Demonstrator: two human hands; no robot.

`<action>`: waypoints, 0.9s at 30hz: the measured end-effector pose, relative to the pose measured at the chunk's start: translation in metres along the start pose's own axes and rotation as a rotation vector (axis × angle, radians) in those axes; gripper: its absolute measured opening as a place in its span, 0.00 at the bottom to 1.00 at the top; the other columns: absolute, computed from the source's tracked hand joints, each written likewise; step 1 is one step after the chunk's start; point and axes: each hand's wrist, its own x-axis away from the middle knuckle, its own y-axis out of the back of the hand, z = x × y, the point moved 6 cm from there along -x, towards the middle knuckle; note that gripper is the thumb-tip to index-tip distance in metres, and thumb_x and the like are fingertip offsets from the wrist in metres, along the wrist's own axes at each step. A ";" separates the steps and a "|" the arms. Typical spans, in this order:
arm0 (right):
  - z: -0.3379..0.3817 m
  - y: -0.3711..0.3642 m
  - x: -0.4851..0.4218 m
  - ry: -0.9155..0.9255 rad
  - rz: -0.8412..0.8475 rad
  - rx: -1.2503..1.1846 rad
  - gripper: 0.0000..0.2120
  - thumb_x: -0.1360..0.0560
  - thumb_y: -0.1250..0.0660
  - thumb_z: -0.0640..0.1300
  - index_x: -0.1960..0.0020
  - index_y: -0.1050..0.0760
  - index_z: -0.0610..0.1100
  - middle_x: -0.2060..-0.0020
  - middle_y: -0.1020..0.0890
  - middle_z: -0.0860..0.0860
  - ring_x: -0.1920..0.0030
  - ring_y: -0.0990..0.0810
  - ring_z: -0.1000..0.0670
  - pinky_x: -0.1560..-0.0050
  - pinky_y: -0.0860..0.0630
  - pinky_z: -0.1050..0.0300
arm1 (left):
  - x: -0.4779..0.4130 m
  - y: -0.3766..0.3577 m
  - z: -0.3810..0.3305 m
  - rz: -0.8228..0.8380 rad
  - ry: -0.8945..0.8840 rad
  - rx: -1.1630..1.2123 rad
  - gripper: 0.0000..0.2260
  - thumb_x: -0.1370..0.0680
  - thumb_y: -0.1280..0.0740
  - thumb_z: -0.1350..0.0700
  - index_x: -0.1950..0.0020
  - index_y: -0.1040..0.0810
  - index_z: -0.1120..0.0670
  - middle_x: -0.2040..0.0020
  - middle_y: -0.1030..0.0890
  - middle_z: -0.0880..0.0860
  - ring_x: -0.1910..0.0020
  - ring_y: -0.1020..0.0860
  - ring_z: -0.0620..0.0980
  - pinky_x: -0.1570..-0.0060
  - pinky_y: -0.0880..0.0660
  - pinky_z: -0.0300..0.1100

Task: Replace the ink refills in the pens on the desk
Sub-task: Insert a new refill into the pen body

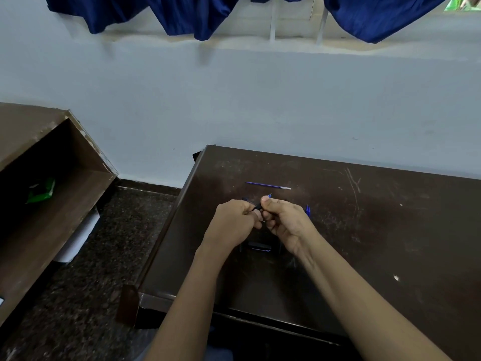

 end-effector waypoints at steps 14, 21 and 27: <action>0.003 -0.003 0.012 -0.004 0.075 -0.133 0.10 0.22 0.39 0.36 0.62 0.26 0.41 0.71 0.30 0.49 0.73 0.33 0.56 0.72 0.35 0.65 | 0.001 -0.006 -0.016 0.071 0.149 0.041 0.11 0.21 0.39 0.59 0.46 0.20 0.62 0.63 0.21 0.53 0.69 0.29 0.41 0.67 0.34 0.34; 0.012 -0.004 0.010 0.065 0.007 -0.010 0.12 0.26 0.30 0.45 0.66 0.25 0.42 0.74 0.23 0.50 0.76 0.28 0.56 0.70 0.27 0.65 | -0.001 -0.001 -0.018 -0.077 -0.004 -0.086 0.09 0.22 0.38 0.55 0.61 0.25 0.51 0.62 0.20 0.49 0.61 0.23 0.45 0.60 0.28 0.38; 0.018 0.009 0.005 0.099 -0.136 -0.006 0.13 0.29 0.27 0.43 0.69 0.25 0.42 0.77 0.25 0.51 0.74 0.31 0.54 0.72 0.32 0.63 | -0.001 -0.013 -0.026 -0.199 -0.096 -0.203 0.11 0.20 0.43 0.51 0.59 0.27 0.51 0.60 0.24 0.50 0.63 0.26 0.48 0.65 0.33 0.41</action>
